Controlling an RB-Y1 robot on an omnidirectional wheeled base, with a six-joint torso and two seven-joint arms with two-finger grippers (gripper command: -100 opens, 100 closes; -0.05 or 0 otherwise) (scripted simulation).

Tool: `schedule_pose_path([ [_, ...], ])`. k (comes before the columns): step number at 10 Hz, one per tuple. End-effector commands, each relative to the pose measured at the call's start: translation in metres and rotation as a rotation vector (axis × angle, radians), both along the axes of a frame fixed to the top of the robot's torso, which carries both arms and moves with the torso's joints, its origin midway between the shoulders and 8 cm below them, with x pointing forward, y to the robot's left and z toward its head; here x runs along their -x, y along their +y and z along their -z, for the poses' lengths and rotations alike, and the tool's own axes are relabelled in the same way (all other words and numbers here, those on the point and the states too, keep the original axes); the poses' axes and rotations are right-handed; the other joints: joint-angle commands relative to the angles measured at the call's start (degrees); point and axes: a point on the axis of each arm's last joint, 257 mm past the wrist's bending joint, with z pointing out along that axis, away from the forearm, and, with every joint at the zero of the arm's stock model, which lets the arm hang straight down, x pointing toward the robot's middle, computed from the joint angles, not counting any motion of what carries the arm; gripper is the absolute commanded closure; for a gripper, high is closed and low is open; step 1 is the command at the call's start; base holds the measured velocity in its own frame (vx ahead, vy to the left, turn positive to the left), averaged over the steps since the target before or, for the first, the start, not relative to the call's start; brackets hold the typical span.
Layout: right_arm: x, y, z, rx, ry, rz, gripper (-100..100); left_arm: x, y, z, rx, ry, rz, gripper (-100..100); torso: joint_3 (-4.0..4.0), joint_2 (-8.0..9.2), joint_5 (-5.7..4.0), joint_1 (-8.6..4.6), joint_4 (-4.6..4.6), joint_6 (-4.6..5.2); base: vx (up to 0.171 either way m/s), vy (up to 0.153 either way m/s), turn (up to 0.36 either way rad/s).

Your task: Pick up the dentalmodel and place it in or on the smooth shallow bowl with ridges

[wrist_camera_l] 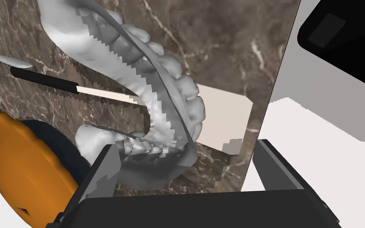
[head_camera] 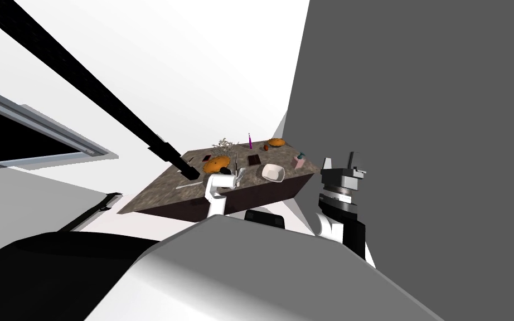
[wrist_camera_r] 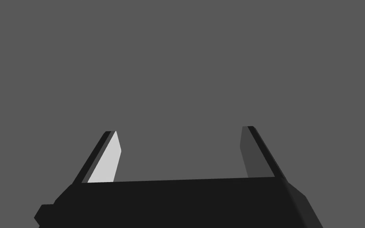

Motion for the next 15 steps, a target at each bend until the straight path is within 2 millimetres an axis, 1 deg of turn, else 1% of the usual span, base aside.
schedule_pose_path([
  [1,0.0,0.0,0.0,0.0,0.0,0.0,0,-0.007,0.001,0.003,0.0,-0.001,0.003,-100,0.0,0.0,0.0,0.0,0.0,0.0,-0.025,-0.006,0.011],
  [5,0.0,0.0,0.0,0.0,0.0,0.0,0,-0.024,0.003,0.011,0.001,-0.003,0.009,-100,-0.01,-0.03,0.0,0.01,0.0,0.0,-0.024,-0.005,0.015],
  [6,0.0,0.0,0.0,0.0,0.0,0.0,0,-0.021,0.002,0.009,0.0,-0.002,0.008,-100,-0.01,-0.02,0.0,0.01,0.0,0.0,-0.01,-0.003,0.001],
  [7,0.0,0.0,0.0,0.0,0.0,0.0,0,-0.021,0.002,0.01,0.0,-0.002,0.008,100,-0.03,-0.05,0.0,0.01,-0.01,0.0,0.0,0.0,0.0],
  [11,0.0,0.0,0.0,0.0,0.0,0.0,0,-0.021,0.002,0.01,-0.001,-0.002,0.009,100,-0.07,-0.13,0.03,0.06,-0.02,-0.02,0.0,0.0,0.0],
  [12,0.0,0.0,0.0,0.0,0.0,0.0,0,-0.021,0.002,0.01,-0.001,-0.002,0.009,0,-0.07,-0.13,0.04,0.06,-0.02,-0.02,0.0,0.0,0.0],
  [13,0.0,0.0,0.0,0.0,0.0,0.0,0,-0.016,0.002,0.007,0.0,-0.002,0.006,100,-0.07,-0.13,0.04,0.07,-0.03,-0.03,0.017,0.005,-0.018],
  [15,0.0,0.0,0.0,0.0,0.0,0.0,0,-0.007,0.001,0.003,0.0,-0.001,0.003,100,-0.1,-0.19,0.04,0.08,-0.03,-0.04,0.031,0.007,-0.018],
])
